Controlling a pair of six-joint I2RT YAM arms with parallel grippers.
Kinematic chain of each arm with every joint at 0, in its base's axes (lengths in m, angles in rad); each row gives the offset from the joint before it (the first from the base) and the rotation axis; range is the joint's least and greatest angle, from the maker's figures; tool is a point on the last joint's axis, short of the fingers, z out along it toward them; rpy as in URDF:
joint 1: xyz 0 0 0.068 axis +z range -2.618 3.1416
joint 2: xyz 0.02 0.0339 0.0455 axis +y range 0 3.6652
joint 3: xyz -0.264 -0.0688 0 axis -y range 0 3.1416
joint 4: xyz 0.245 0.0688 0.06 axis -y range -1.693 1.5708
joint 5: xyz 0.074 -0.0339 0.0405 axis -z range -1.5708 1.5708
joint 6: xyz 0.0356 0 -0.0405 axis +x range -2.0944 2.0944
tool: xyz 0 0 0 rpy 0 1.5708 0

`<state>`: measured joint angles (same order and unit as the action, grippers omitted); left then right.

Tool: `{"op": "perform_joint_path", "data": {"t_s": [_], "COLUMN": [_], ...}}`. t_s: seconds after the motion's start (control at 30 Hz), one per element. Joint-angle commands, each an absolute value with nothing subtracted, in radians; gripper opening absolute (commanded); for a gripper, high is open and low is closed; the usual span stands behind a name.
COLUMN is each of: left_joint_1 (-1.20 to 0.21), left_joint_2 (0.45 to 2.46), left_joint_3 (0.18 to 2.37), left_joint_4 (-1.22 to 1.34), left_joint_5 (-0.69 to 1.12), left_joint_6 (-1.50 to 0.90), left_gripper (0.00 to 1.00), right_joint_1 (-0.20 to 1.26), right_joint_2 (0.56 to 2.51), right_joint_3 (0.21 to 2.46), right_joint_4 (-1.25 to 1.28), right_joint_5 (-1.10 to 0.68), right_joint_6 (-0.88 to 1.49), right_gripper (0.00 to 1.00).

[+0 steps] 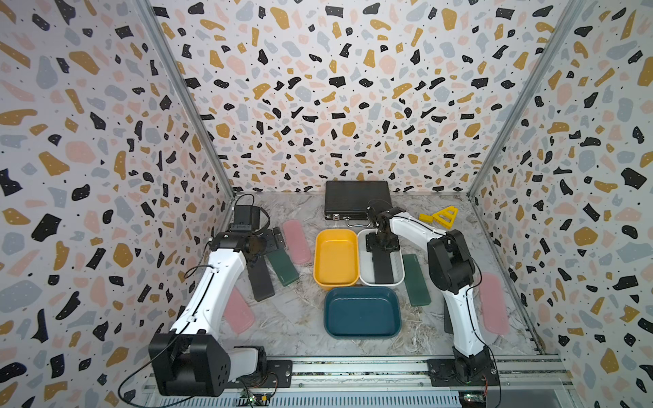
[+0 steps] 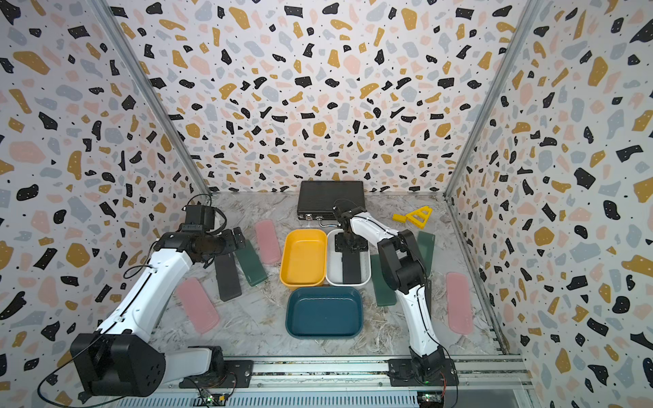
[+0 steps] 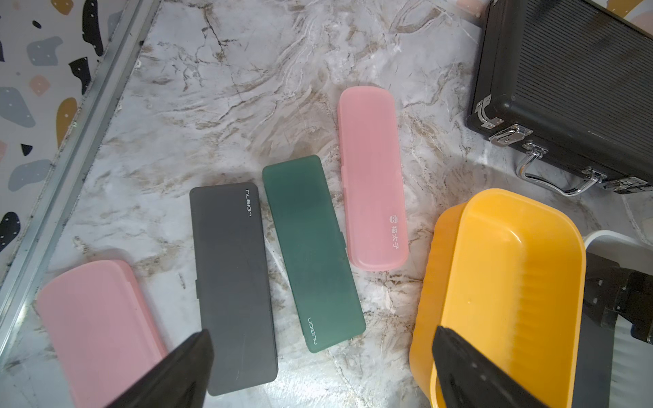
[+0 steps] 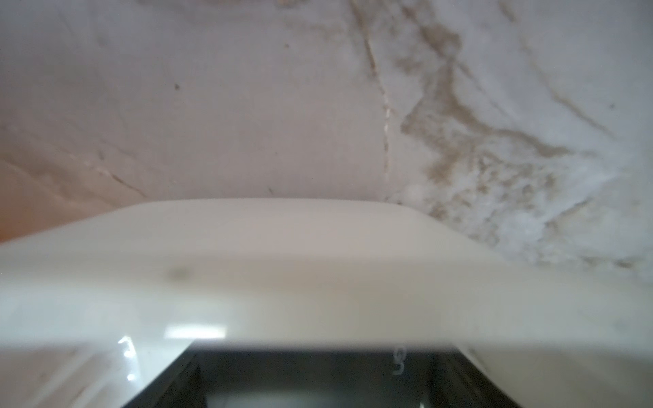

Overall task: Place the pencil cases by color into the storage box
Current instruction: Place the pencil case at the storage box.

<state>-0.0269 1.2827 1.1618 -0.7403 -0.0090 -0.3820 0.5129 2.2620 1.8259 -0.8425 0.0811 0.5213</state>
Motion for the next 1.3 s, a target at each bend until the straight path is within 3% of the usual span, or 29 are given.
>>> {"op": "perform_joint_path", "data": {"t_s": [0.0,0.4,0.93,1.27], "left_joint_1": [-0.021,-0.021,-0.022,-0.021], "left_joint_2": [1.264,1.247,1.253,1.482], "left_joint_3": [1.152,1.163,1.193,1.369], "left_joint_4": [-0.736,-0.771,-0.873,-0.930], "left_joint_5": [-0.018,-0.027,-0.051,0.003], "left_joint_6": [-0.381,-0.377,-0.390,-0.379], "left_gripper": [1.00,1.00,1.00,1.00], "right_joint_1": [0.515,0.521,0.531,0.532], "right_joint_2": [2.248,2.154,1.984,1.902], "right_joint_3": [1.802,1.783,1.727,1.697], "right_joint_4": [-0.859,-0.870,-0.858,-0.878], "right_joint_5": [0.095,0.127,0.115,0.072], "right_joint_6": [0.528,0.528,0.513,0.433], "right_gripper": [0.88,0.99,1.00,1.00]}}
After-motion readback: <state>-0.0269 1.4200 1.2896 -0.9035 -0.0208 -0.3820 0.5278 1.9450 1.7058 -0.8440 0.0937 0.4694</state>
